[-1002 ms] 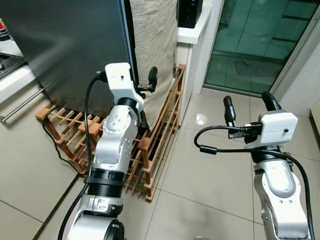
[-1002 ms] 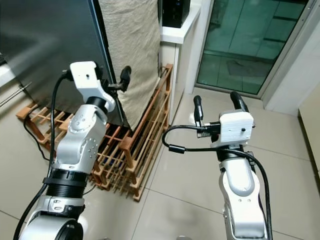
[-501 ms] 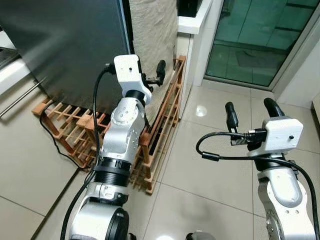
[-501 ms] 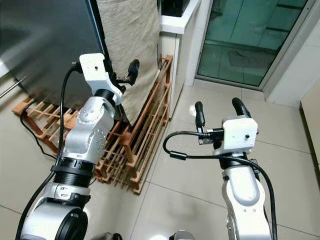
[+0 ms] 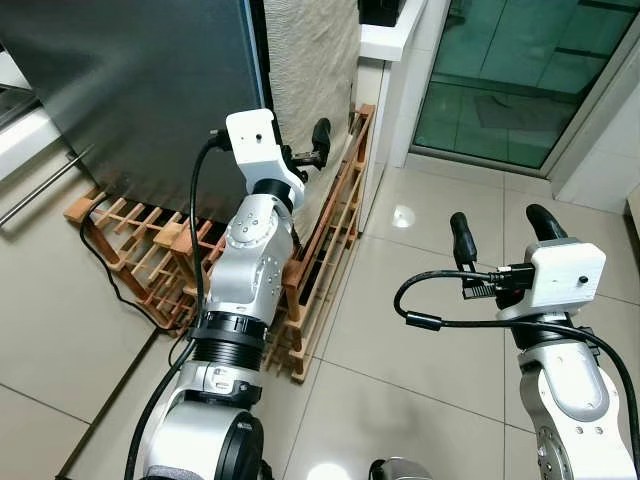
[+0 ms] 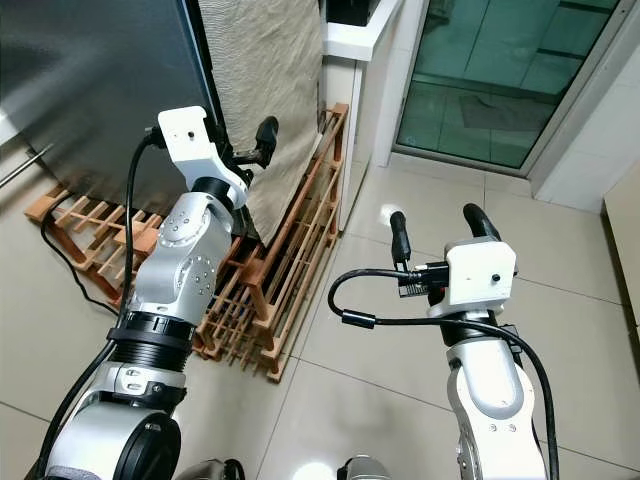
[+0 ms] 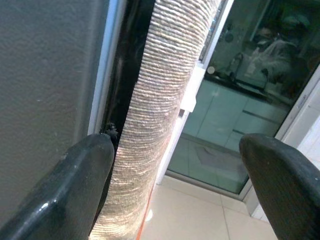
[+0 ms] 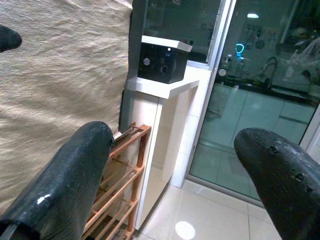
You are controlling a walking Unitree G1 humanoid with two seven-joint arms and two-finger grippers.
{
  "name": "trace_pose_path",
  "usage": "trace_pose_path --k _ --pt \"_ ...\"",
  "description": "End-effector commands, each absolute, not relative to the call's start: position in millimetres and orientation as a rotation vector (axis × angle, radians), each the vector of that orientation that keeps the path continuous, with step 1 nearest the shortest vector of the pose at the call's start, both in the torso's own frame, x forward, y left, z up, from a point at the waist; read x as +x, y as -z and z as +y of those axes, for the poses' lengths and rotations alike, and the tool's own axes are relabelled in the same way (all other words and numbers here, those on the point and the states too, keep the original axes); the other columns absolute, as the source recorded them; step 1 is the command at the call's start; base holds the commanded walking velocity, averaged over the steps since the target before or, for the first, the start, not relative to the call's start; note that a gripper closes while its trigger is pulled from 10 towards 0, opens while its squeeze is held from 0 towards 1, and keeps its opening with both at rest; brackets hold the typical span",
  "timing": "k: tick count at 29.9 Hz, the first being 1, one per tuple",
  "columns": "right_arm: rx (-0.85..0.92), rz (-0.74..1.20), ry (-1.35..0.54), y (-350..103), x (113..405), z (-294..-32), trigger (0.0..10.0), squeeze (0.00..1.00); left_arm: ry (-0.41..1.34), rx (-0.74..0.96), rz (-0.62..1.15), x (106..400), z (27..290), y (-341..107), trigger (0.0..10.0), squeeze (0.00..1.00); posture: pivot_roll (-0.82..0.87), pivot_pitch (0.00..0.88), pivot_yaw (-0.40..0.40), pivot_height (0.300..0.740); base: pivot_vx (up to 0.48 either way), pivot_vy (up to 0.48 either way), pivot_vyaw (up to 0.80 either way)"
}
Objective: Restocking fridge
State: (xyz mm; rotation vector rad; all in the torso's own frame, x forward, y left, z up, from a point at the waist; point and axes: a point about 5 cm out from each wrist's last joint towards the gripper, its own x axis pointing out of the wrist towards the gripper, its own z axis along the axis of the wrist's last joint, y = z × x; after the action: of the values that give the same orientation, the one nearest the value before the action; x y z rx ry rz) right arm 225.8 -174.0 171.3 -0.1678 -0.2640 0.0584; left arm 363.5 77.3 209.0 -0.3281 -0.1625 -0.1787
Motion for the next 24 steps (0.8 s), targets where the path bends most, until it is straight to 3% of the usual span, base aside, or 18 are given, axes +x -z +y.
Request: trace_pose_path --k 1,18,24 --pt "-0.165 -0.283 -0.06 -177 225 -174 10.0 0.0 0.14 -0.367 -0.083 369 80 -200 10.0 0.0 -0.24 0.119 0.046 0.74 0.0 0.0 0.0" --pt "-0.156 -0.285 -0.063 -179 227 -173 10.0 0.0 0.277 -0.484 -0.046 377 40 -212 10.0 0.0 -0.24 0.113 0.045 0.74 0.0 0.0 0.0" --pt "-0.153 -0.288 -0.062 -179 228 -172 10.0 0.0 0.45 -0.392 -0.112 373 11 -224 10.0 0.0 -0.24 0.112 0.049 0.74 0.0 0.0 0.0"
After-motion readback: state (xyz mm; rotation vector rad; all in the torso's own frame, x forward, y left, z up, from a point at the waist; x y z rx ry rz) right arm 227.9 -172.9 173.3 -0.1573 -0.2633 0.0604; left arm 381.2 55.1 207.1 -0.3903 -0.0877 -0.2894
